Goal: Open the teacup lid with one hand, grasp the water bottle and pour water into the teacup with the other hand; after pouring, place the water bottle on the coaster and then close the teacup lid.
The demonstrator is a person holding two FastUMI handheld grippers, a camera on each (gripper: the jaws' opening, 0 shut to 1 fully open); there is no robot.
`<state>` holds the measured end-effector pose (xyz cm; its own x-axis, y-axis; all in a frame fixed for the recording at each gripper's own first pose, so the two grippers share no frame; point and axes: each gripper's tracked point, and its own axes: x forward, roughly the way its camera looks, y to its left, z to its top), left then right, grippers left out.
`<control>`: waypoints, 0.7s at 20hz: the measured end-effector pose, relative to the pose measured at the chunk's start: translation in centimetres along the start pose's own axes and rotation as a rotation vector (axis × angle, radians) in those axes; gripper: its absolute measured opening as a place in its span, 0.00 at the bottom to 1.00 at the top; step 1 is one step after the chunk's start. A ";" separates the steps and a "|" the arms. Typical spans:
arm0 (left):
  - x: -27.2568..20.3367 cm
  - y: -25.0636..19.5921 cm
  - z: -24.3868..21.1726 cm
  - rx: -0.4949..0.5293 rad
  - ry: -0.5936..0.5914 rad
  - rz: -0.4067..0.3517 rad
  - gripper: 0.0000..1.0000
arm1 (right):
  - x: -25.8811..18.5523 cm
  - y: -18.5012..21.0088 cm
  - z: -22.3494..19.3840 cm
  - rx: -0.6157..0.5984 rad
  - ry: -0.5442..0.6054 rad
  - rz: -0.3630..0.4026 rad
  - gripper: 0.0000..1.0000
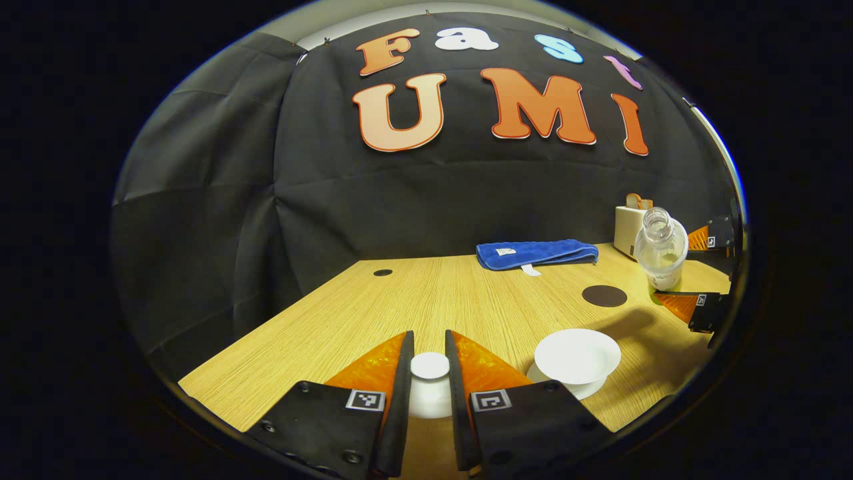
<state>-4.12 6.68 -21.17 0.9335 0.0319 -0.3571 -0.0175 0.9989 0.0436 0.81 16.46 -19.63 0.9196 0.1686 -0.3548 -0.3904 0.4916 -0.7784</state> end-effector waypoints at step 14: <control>-0.5 2.6 -1.1 -0.016 0.016 0.013 0.33 | -0.3 -0.4 2.2 -0.429 -0.049 -0.093 0.63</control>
<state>-5.08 9.29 -21.92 0.9275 0.0456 -0.3711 -0.0358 0.9988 0.0331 0.79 18.10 -18.08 0.9487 0.1854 -0.2561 -0.2788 0.1086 -0.9542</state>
